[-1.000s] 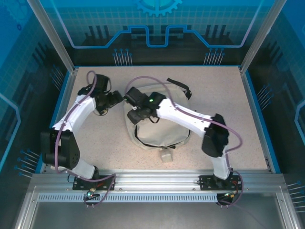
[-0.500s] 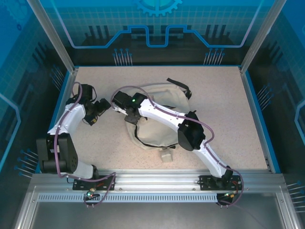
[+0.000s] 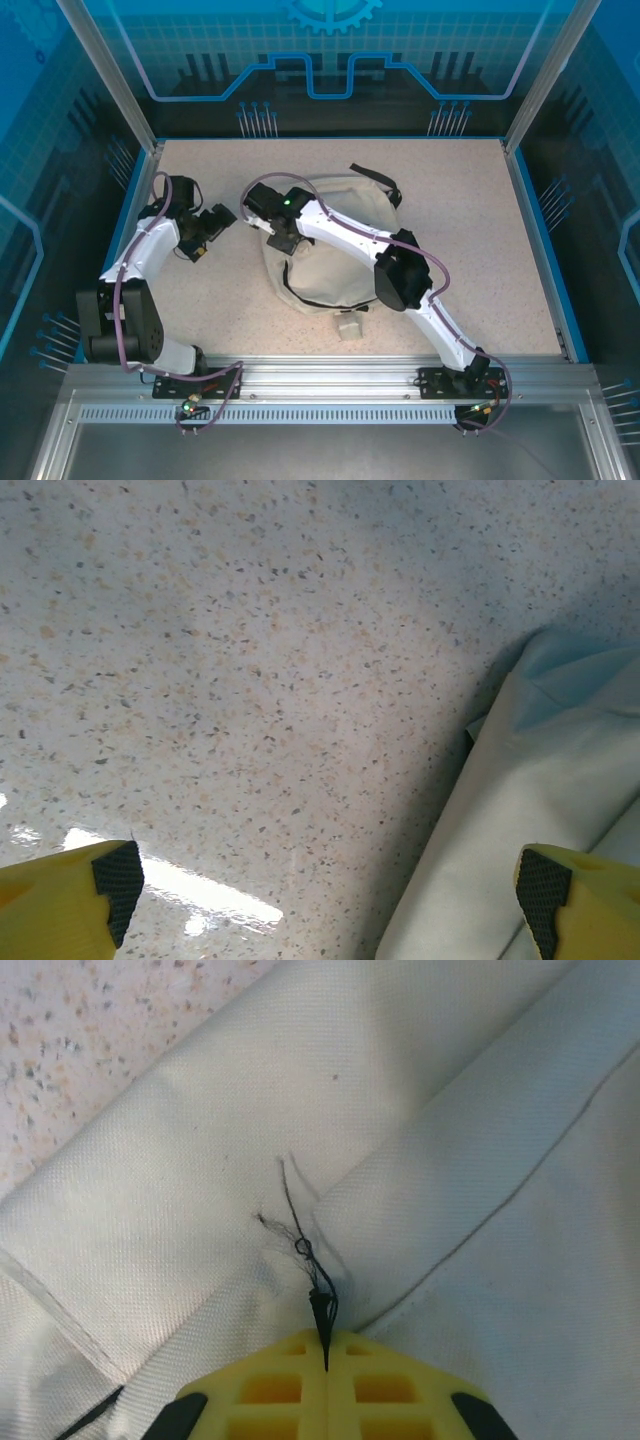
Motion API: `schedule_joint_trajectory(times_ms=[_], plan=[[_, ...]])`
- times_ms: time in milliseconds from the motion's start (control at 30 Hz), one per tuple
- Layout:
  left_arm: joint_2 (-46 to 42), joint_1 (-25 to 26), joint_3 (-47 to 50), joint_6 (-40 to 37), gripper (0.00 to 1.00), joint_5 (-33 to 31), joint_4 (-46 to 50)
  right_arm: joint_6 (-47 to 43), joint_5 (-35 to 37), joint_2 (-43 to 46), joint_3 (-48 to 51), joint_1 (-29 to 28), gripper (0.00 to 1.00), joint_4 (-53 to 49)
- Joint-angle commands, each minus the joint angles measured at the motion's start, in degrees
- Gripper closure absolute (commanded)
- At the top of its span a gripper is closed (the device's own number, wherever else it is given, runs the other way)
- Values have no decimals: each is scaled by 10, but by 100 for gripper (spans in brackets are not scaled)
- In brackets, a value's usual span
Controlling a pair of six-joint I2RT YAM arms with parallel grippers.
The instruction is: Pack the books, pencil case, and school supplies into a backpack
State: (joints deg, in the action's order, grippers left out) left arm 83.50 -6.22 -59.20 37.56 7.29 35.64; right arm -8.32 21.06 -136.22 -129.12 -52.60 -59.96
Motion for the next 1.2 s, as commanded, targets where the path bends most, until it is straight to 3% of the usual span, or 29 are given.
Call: schedule_joint_trajectory(times_ms=[0, 167, 367, 700, 933, 1067, 1167], plan=[[-12, -3, 7, 4, 3, 48, -17, 39, 5, 24, -15, 10, 100, 4], [-19, 4, 27, 18, 3, 118, -56, 83, 1, 101, 60, 11, 100, 59], [-33, 48, 56, 47, 8, 176, -108, 160, -5, 179, 143, 24, 100, 107], [-18, 149, 93, 134, 41, 275, -265, 258, -98, 245, 247, 46, 100, 165], [45, 182, 54, 136, 59, 304, -275, 301, -137, 264, 279, 62, 100, 193], [74, 191, 29, 131, 62, 295, -250, 318, -156, 269, 287, 69, 100, 200], [91, 197, 12, 131, 57, 306, -250, 321, -174, 274, 293, 69, 100, 208]])
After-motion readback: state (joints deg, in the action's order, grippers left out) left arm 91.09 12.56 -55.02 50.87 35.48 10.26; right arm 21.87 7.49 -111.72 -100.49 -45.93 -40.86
